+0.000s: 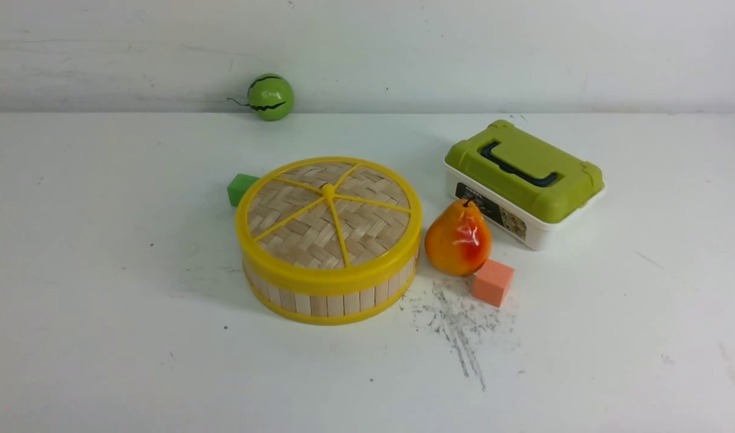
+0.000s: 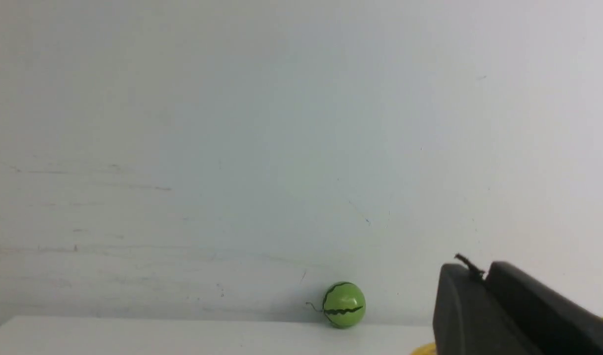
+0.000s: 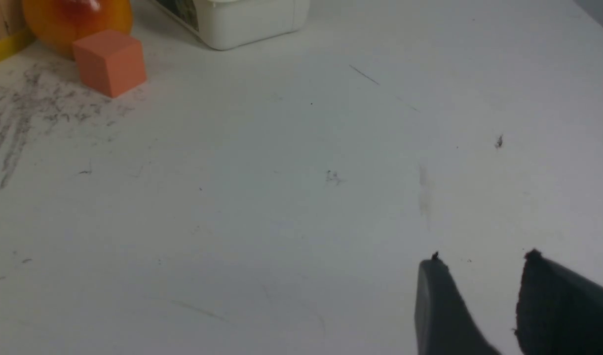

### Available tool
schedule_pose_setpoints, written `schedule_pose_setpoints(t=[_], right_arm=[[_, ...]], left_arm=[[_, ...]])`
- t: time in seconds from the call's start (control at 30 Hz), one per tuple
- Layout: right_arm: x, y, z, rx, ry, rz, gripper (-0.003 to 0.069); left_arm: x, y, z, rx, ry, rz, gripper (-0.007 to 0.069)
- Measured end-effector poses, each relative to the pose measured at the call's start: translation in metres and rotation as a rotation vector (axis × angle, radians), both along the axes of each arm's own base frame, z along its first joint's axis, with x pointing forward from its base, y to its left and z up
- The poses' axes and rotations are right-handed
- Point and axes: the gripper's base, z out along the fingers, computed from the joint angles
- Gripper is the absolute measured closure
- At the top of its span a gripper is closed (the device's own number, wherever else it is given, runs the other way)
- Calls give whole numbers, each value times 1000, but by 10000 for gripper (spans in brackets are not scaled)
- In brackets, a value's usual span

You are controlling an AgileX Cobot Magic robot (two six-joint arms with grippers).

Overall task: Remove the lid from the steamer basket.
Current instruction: Use the left arm to lift the lid of the steamer

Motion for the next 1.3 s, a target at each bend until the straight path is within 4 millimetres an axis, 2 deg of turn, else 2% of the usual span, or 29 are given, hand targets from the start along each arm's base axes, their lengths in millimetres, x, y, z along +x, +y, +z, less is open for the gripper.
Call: schedule_pose_setpoints(t=[0.3,0.47,0.6,0.7,0.87,0.9,0.97,1.03,1.13,1.23,1.27,1.3], right_arm=[[0,0,0,0,0,0,419],[0,0,0,0,0,0,419],[0,0,0,0,0,0,419],[0,0,0,0,0,0,419],[0,0,0,0,0,0,419],[0,0,0,0,0,0,419],[0,0,0,0,0,0,419],[0,0,0,0,0,0,419],[0,0,0,0,0,0,419],[0,0,0,0,0,0,419],[0,0,0,0,0,0,419],[0,0,0,0,0,0,419]], left_arm=[[-2,0,4,-41,-43,-12,555],[-5,1,10,-302,-99,-138,560],[-4,-1,9,-364,-59,-188,617],[-3,-2,16,-371,38,-187,637],[-9,-2,41,-377,164,-165,637],[-10,-2,55,-376,235,-149,637],[-7,-2,61,-369,297,-135,637],[2,-2,71,-329,492,-86,637],[21,-4,77,-254,734,-34,637],[43,-6,73,-174,902,-8,637],[45,-6,73,-169,910,-7,637],[59,-7,67,-129,980,2,637]])
